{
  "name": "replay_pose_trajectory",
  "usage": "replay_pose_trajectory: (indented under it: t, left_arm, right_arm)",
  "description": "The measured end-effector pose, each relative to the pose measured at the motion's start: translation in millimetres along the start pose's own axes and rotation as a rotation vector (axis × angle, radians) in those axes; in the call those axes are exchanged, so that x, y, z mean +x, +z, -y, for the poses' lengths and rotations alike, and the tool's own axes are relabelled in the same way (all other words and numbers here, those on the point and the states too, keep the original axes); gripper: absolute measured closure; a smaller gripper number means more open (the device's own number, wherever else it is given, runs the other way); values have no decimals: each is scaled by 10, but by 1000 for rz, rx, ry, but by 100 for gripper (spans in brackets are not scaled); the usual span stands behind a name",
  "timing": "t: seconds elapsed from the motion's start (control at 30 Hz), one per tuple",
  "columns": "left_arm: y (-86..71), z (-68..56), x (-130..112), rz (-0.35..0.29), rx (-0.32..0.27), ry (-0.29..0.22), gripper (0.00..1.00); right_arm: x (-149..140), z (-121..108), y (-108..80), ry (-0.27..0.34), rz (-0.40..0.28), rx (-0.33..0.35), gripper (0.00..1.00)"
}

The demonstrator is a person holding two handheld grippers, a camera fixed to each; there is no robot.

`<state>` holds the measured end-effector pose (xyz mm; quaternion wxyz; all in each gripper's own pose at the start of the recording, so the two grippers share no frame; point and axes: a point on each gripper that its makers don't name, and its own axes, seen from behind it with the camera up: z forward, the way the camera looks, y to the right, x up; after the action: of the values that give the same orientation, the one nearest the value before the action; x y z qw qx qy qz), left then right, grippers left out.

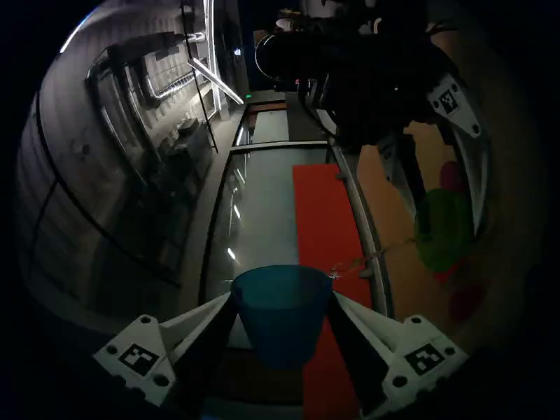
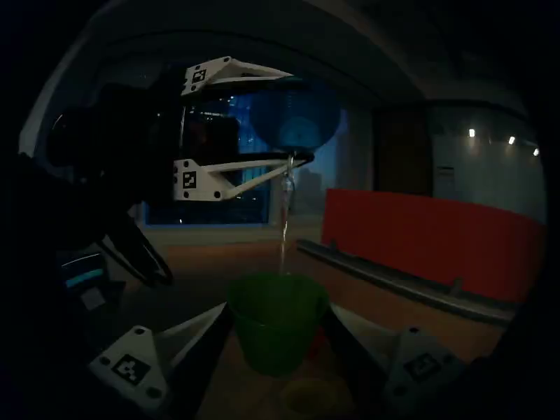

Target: Pour water

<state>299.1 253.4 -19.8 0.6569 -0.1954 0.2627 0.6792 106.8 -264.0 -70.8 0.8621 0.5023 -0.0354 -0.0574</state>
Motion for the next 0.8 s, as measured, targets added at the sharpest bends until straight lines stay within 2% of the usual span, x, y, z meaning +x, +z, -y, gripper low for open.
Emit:
replay_pose_trajectory:
  t: [0.27,0.5,0.57,0.67,0.8]
  left_arm:
    - [-26,24,60,-8,3,69,15]
    - [-49,-15,115,-15,0,128,15]
    - [-47,-20,120,-16,0,129,15]
    - [-35,-9,105,-17,2,100,15]
    - [-13,13,65,-18,8,26,15]
  right_arm:
    - [1,4,-6,0,-2,0,1]
    - [0,13,-6,0,-3,0,1]
    - [-1,15,-7,0,-3,0,1]
    - [7,15,-9,0,-4,-1,1]
    - [14,9,-11,0,-4,-4,1]
